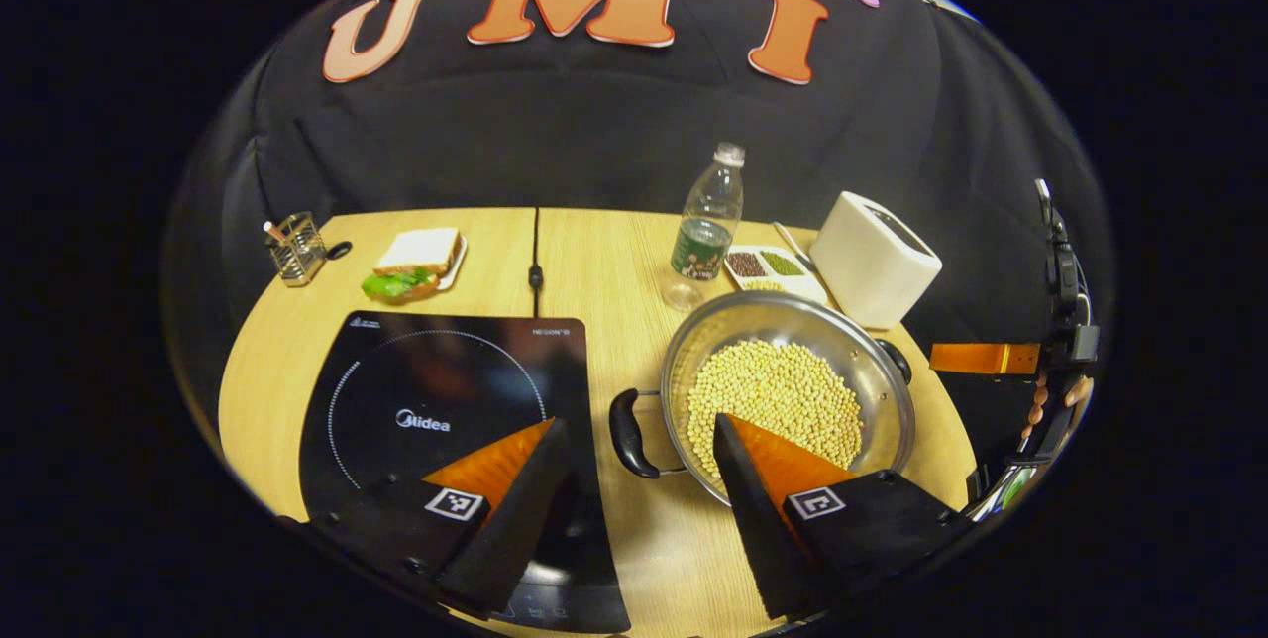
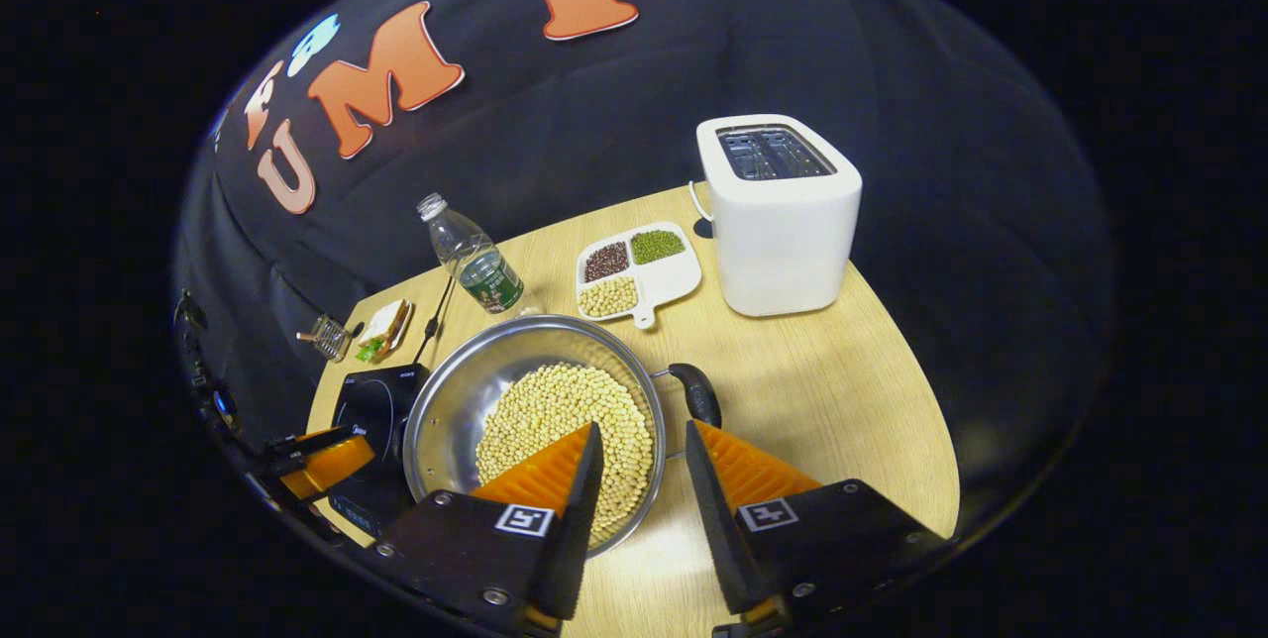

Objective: First push the handle of the pot to place it horizontally, then grasp the pot with both hands and set it on the induction cooktop.

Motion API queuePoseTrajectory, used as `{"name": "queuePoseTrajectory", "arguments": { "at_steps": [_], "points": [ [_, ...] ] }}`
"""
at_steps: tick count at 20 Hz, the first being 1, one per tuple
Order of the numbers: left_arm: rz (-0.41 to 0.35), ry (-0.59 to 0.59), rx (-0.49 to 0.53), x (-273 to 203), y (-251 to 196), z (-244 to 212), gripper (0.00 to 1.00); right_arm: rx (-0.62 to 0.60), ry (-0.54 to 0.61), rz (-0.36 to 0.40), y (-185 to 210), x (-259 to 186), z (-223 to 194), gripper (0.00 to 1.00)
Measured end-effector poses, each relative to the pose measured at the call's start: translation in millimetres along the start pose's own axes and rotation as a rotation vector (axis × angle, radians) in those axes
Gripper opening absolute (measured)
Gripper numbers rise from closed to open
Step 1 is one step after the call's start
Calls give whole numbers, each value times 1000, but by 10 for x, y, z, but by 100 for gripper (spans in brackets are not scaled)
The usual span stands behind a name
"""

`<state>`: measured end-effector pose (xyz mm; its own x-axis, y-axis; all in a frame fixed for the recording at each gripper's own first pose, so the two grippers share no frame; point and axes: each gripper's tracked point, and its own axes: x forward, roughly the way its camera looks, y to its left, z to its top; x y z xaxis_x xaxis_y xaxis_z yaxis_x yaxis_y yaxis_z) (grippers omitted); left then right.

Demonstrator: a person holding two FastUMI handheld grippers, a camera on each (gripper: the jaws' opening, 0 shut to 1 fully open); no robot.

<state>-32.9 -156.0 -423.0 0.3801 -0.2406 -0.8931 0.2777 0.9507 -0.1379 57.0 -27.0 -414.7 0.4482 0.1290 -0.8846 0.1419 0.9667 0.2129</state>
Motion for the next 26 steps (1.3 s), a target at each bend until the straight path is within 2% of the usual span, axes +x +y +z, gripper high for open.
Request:
{"name": "queuePoseTrajectory", "arguments": {
  "at_steps": [4,8,10,12,14,16,20,21,26],
  "points": [
    [15,97,-7,293,8,-221,96,-53,-7,-21,-11,95,43,76],
    [-31,136,-57,417,-105,-307,95,-82,11,-52,-70,219,12,83],
    [-31,147,-52,490,-129,-333,97,-102,19,-73,-122,294,-15,84],
    [-38,145,-63,596,-151,-325,95,-128,29,-92,-159,354,-54,84],
    [-65,101,-61,706,-205,-241,99,-156,40,-112,-200,408,-103,85],
    [-72,75,-39,807,-269,-174,96,-197,11,-158,-266,479,-70,85],
    [-14,66,3,1098,-246,-128,92,-224,23,-238,-483,490,-95,84],
    [-5,65,9,1147,-237,-120,87,-223,32,-259,-545,525,-110,85],
    [65,31,48,1286,-138,-29,83,-210,71,-258,-564,743,-227,82]
  ]
}}
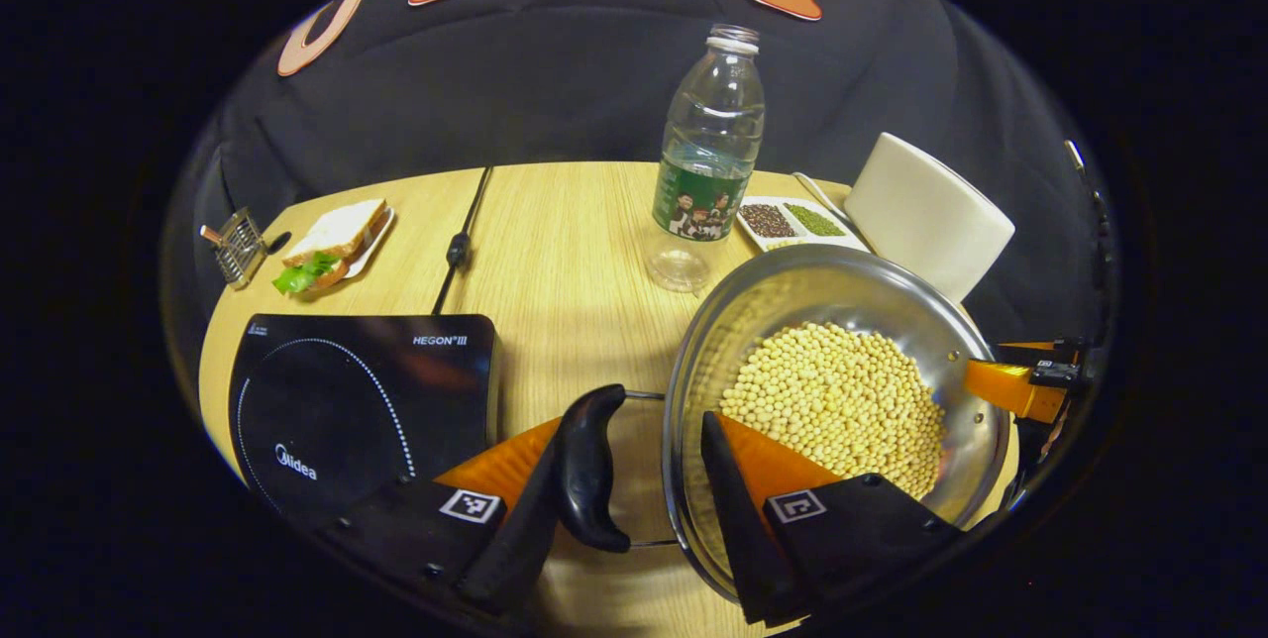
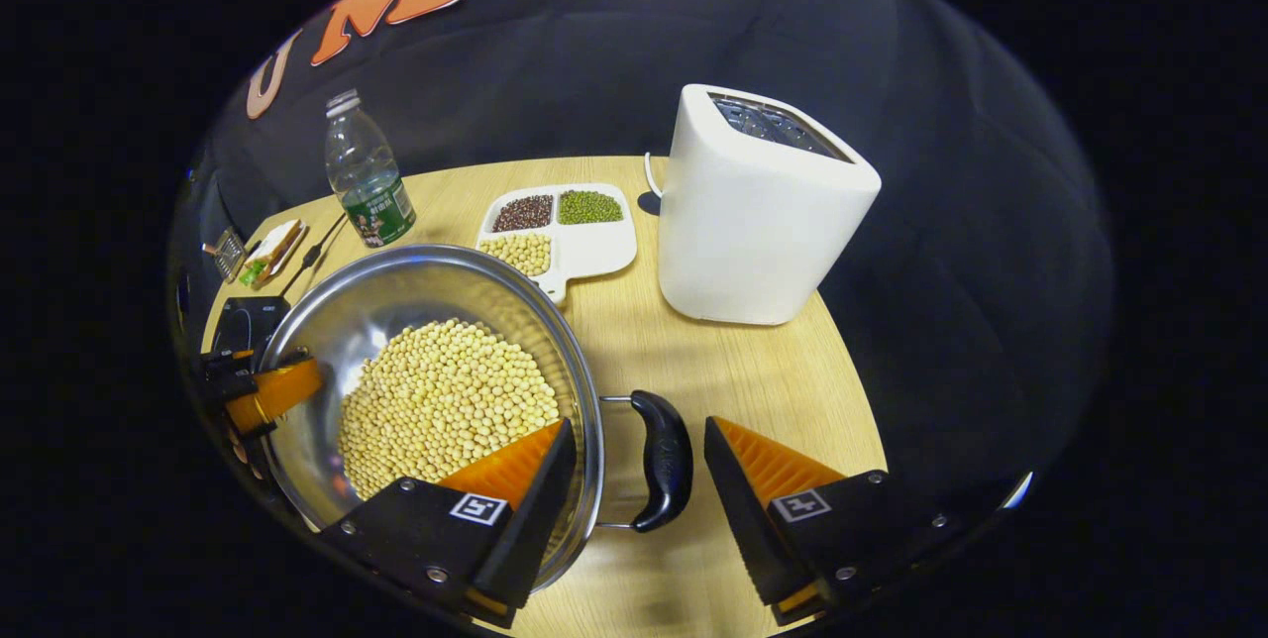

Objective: First push the handle of the pot to place it horizontally, then grasp the pot with both hands and set it on the induction cooktop.

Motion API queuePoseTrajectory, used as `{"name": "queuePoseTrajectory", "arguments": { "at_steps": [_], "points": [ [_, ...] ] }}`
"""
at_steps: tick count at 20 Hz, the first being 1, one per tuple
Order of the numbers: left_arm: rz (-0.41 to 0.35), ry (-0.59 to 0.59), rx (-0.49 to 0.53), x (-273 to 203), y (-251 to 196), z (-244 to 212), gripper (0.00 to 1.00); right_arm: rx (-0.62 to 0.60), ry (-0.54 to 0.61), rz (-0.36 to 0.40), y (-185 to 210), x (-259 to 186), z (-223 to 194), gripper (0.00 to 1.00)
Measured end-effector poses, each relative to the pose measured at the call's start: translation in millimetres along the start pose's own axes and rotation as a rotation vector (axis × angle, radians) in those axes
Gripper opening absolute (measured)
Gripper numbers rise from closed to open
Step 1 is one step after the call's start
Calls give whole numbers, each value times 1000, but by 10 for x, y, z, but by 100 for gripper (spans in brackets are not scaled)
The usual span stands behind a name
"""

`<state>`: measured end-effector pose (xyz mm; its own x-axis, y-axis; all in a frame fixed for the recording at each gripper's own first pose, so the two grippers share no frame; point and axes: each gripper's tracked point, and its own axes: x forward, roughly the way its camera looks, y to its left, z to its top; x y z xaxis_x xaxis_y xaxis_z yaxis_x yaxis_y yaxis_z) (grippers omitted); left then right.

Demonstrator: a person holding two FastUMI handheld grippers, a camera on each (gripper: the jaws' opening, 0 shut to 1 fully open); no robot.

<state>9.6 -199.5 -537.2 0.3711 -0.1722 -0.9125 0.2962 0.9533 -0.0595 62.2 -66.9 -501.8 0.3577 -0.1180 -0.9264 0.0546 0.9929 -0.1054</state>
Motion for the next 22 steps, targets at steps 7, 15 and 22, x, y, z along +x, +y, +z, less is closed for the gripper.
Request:
{"name": "queuePoseTrajectory", "arguments": {
  "at_steps": [7,15,22],
  "points": [
    [50,-32,44,95,37,45,82,87,44,21,30,110,-132,69],
    [98,-114,88,47,20,126,81,130,-17,-19,34,-18,-124,60],
    [109,-187,95,-526,250,366,79,150,-116,19,130,-296,-62,58]
  ]
}}
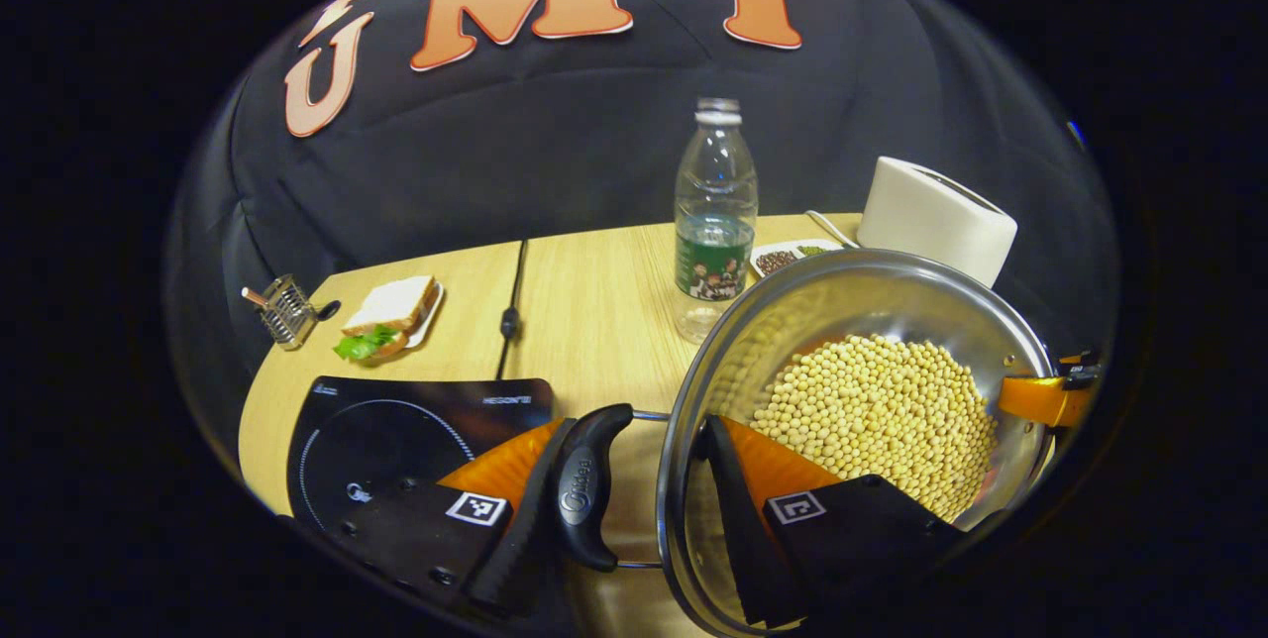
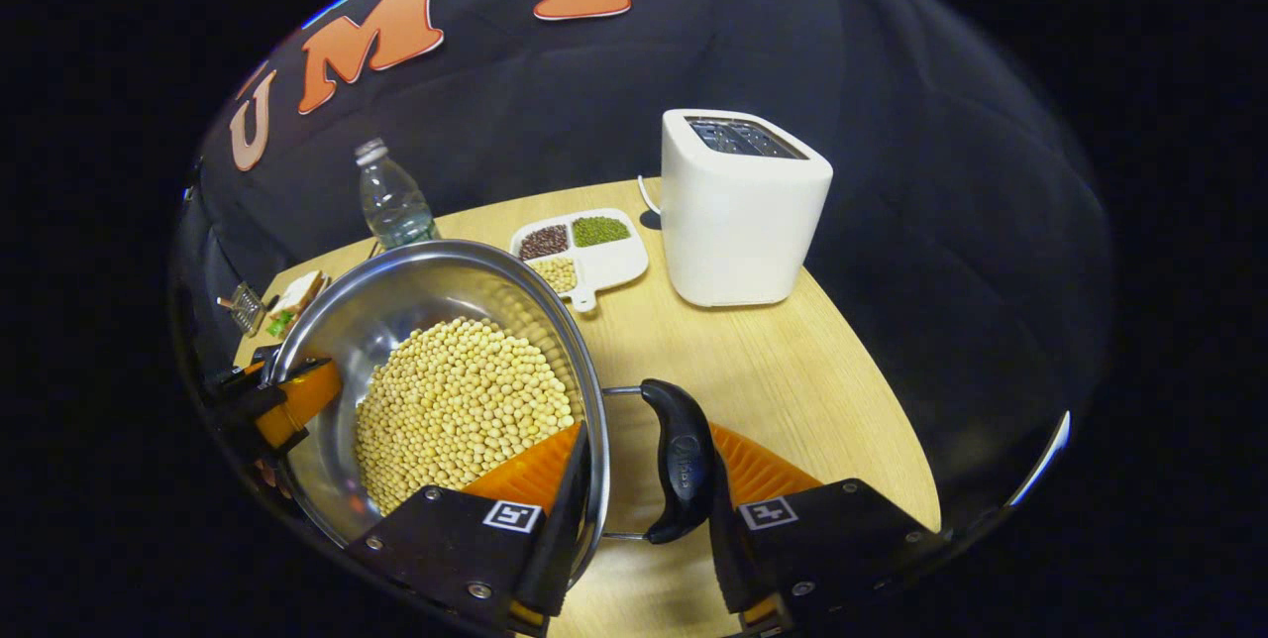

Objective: First push the handle of the pot to place it horizontally, then grasp the pot with both hands and set it on the induction cooktop.

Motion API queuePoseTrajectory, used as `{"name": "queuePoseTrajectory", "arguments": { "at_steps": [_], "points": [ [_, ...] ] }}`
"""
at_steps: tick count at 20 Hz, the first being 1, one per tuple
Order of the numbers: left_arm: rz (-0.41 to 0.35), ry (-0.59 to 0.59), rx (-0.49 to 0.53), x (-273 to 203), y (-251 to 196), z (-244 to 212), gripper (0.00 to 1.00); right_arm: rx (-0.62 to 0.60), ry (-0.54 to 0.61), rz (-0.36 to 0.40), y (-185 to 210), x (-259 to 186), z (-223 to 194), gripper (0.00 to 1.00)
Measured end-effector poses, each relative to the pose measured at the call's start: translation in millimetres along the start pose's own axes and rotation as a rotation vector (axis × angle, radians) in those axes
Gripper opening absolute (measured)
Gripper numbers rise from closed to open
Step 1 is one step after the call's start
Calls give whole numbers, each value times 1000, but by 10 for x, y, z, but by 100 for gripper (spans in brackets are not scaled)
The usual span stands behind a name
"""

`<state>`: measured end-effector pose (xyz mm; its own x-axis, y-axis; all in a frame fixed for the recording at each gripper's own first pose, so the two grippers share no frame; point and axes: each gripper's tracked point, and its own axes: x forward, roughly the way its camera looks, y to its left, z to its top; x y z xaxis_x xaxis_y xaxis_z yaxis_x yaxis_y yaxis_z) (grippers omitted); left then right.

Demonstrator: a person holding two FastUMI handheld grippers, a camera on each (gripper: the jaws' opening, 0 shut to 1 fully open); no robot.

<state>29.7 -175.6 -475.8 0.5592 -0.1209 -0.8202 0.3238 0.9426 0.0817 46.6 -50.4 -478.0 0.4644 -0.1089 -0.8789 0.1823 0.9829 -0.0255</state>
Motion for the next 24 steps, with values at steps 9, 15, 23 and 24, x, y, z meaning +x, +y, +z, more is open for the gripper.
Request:
{"name": "queuePoseTrajectory", "arguments": {
  "at_steps": [9,15,23,24],
  "points": [
    [112,-39,-29,-660,987,126,81,-42,-43,147,-83,-14,113,55],
    [168,-75,-89,-1047,1601,65,83,-123,-84,201,-141,27,194,54],
    [255,-89,-142,-1482,2419,-79,83,-202,-115,287,-118,82,278,54],
    [269,-94,-143,-1542,2527,-83,83,-210,-117,295,-125,88,292,54]
  ]
}}
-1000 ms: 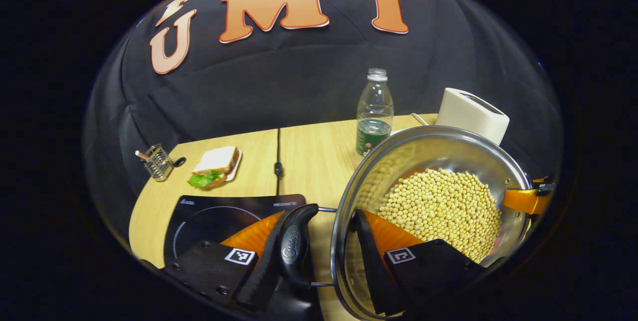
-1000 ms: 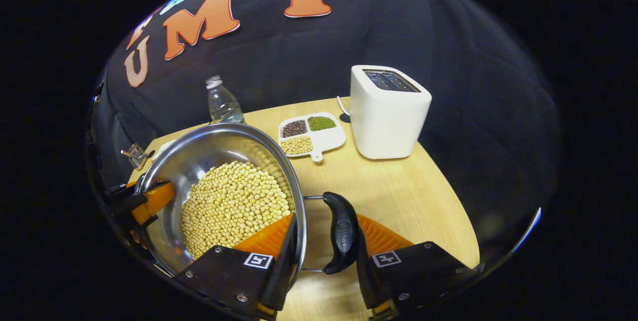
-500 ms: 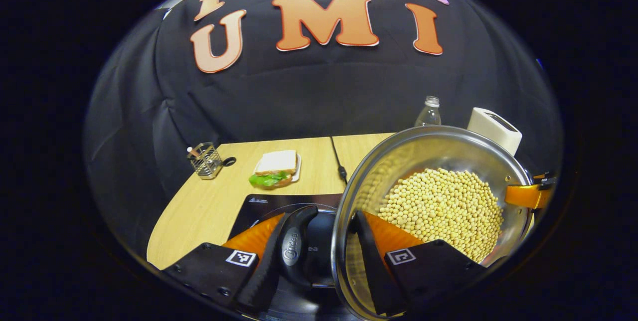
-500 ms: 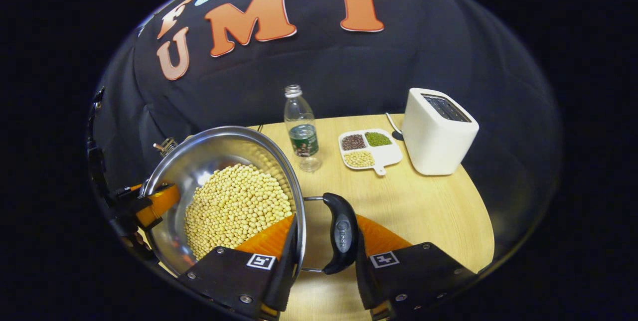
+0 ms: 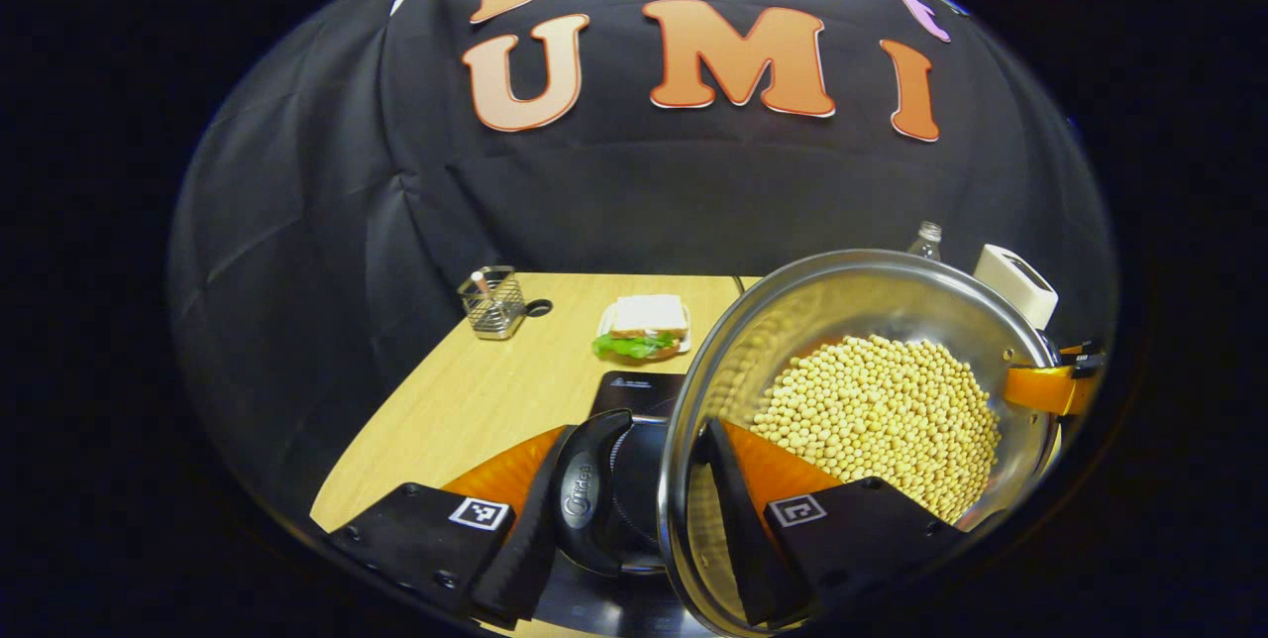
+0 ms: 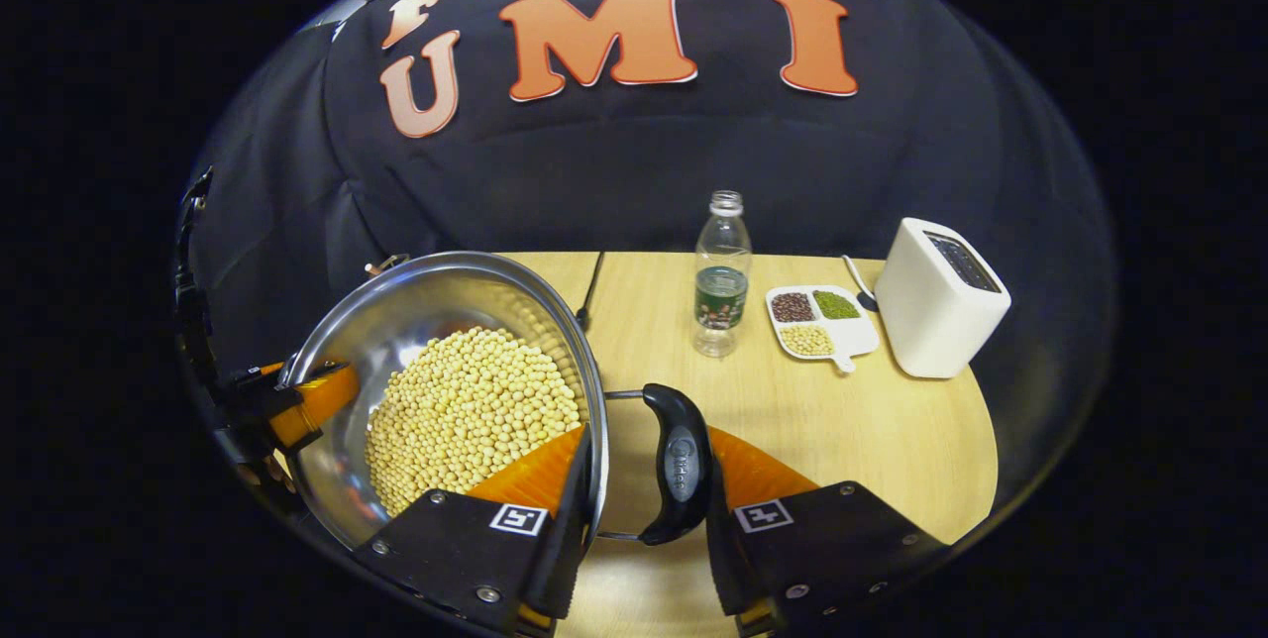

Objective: First push the handle of the pot to place it horizontally, then grasp the pot with both hands and set it on the induction cooktop.

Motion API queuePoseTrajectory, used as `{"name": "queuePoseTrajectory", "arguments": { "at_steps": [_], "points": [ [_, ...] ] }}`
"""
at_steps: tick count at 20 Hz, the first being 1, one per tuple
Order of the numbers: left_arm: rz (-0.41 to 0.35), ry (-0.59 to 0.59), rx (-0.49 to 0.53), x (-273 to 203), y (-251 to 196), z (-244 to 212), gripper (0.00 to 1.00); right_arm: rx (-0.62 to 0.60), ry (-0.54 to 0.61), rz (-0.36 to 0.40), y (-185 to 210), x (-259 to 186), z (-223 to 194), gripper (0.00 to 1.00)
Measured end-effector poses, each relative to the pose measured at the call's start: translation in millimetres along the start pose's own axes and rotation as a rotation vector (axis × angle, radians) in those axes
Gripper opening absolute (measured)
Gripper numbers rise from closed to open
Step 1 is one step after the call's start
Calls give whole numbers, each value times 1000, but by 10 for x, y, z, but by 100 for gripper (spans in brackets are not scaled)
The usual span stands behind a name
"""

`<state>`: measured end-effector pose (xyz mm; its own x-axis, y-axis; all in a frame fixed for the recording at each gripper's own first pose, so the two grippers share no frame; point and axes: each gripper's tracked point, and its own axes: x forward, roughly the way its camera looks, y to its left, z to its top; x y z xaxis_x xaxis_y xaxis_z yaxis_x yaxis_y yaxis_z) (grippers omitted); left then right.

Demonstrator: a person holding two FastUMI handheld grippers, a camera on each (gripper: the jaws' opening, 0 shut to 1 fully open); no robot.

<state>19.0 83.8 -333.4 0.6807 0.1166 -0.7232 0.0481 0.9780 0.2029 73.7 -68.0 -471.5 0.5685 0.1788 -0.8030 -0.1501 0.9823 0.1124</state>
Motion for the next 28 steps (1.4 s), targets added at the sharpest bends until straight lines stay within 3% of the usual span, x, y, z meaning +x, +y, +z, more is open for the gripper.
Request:
{"name": "queuePoseTrajectory", "arguments": {
  "at_steps": [9,14,15,16,28],
  "points": [
    [46,42,-31,-8,752,3,77,-48,-1,57,-27,76,13,54],
    [22,65,14,110,737,0,80,-5,25,37,-49,17,17,54],
    [13,70,24,135,728,-7,80,1,28,29,-25,29,-16,50],
    [4,77,34,175,717,-11,80,6,35,22,-18,41,-36,54],
    [-43,146,80,277,653,-12,77,50,113,-14,28,62,-132,55]
  ]
}}
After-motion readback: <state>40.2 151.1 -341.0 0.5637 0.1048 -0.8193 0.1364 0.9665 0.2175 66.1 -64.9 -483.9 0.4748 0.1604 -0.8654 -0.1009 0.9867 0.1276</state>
